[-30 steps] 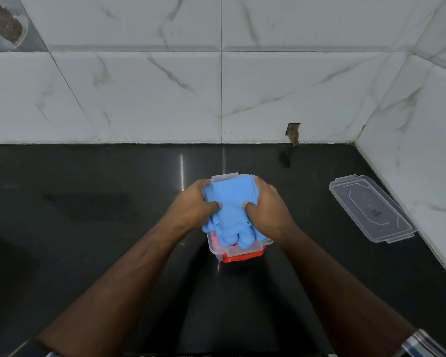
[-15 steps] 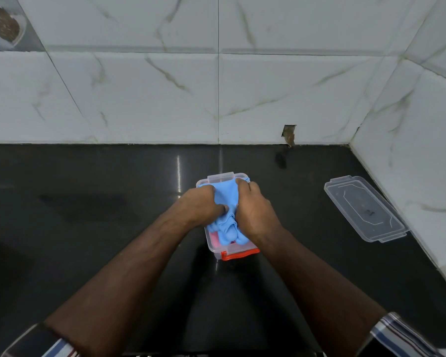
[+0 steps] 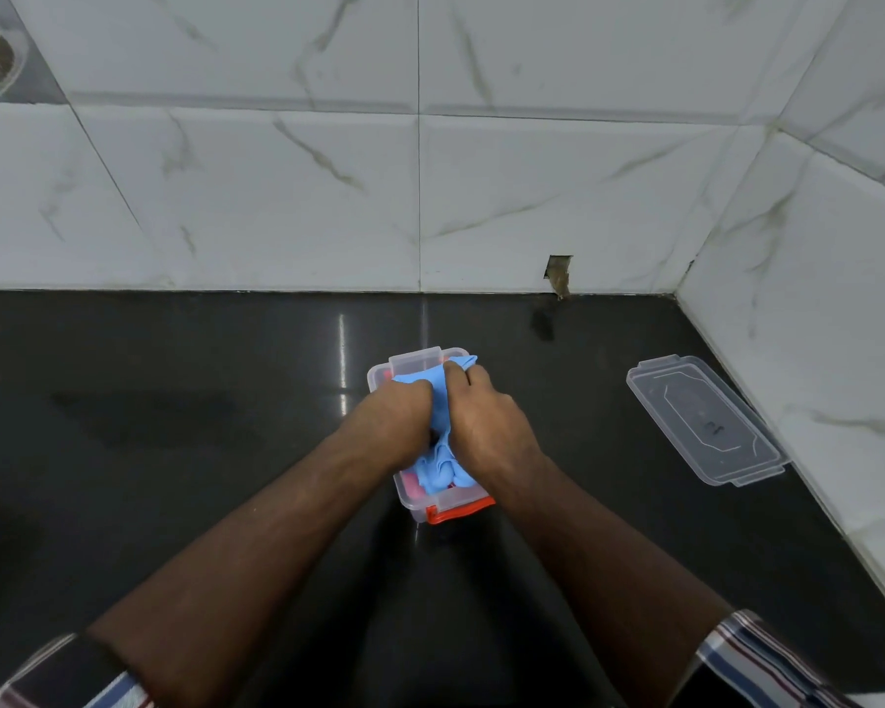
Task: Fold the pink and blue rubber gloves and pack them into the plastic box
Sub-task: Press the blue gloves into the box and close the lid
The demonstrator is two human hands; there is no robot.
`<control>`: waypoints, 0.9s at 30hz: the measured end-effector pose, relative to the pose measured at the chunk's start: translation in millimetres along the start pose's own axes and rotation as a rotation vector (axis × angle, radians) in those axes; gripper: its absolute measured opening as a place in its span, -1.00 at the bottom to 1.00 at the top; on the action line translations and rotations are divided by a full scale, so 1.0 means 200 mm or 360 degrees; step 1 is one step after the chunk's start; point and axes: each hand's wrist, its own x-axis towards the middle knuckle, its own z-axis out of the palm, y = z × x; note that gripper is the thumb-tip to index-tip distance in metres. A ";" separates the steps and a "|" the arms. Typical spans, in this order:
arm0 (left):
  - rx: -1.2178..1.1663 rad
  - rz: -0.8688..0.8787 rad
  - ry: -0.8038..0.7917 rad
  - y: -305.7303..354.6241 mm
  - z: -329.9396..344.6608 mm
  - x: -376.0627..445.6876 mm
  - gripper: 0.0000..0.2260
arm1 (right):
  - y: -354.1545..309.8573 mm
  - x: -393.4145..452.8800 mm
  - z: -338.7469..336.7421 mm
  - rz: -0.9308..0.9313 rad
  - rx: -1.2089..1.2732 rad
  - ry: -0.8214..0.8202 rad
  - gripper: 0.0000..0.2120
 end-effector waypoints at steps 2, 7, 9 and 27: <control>0.0119 0.0000 0.0000 0.01 0.00 0.01 -0.74 | 0.00 0.00 0.01 -0.0018 0.0008 0.0011 -0.39; 0.0280 -0.0016 0.0177 -0.04 0.02 -0.01 -0.67 | 0.00 0.01 0.04 -0.0048 0.0043 0.0026 -0.41; 0.0346 -0.0056 0.0243 -0.08 0.04 -0.03 -0.60 | 0.00 0.02 0.06 -0.0075 0.0057 0.0043 -0.41; 0.0203 0.0178 -0.0135 -0.12 0.16 0.00 -0.41 | -0.10 0.05 -0.22 -0.0165 -0.0458 -0.0480 -0.52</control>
